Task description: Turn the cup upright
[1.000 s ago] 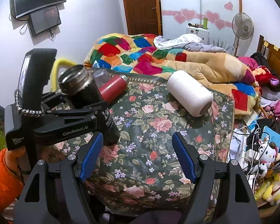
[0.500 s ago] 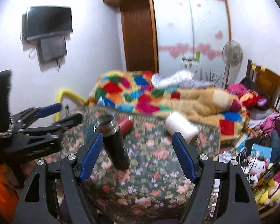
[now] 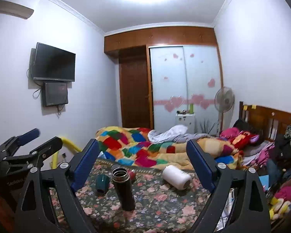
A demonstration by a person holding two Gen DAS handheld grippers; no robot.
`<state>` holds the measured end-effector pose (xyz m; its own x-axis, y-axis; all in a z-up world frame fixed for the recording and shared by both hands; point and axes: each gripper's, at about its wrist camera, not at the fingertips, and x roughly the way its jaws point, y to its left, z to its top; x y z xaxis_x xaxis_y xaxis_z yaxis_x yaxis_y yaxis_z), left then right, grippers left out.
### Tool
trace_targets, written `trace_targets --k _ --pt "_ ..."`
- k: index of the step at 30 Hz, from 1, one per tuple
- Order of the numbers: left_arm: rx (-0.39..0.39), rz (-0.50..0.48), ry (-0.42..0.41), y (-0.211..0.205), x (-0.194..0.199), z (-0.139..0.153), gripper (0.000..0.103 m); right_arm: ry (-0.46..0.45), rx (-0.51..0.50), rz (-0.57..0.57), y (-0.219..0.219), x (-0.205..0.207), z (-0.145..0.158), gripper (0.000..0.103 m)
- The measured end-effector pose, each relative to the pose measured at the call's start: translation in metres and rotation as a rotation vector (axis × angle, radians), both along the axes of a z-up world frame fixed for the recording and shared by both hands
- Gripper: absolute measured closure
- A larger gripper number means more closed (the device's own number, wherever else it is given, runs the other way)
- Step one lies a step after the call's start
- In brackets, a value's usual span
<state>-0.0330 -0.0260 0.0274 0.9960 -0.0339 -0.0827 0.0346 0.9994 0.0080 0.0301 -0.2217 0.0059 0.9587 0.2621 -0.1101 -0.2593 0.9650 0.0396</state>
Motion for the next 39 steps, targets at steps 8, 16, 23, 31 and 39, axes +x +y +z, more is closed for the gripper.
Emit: trace_targets --k 8,16,23,31,39 --pt "0.009 0.023 -0.005 -0.004 -0.008 -0.007 0.000 -0.030 0.007 -0.040 0.002 -0.012 -0.006 0.000" --pt "0.007 0.019 0.001 -0.007 -0.013 -0.008 0.000 -0.016 0.004 -0.037 -0.001 -0.021 -0.009 0.000" --pt "0.003 0.023 0.011 -0.004 -0.012 -0.009 0.000 -0.004 0.003 -0.036 -0.003 -0.023 -0.010 0.000" --pt "-0.007 0.025 0.024 -0.001 -0.009 -0.008 0.000 0.007 0.001 -0.034 -0.004 -0.022 -0.010 0.000" --pt "-0.016 0.028 0.030 0.001 -0.007 -0.010 0.000 0.019 0.001 -0.032 -0.004 -0.020 -0.010 0.000"
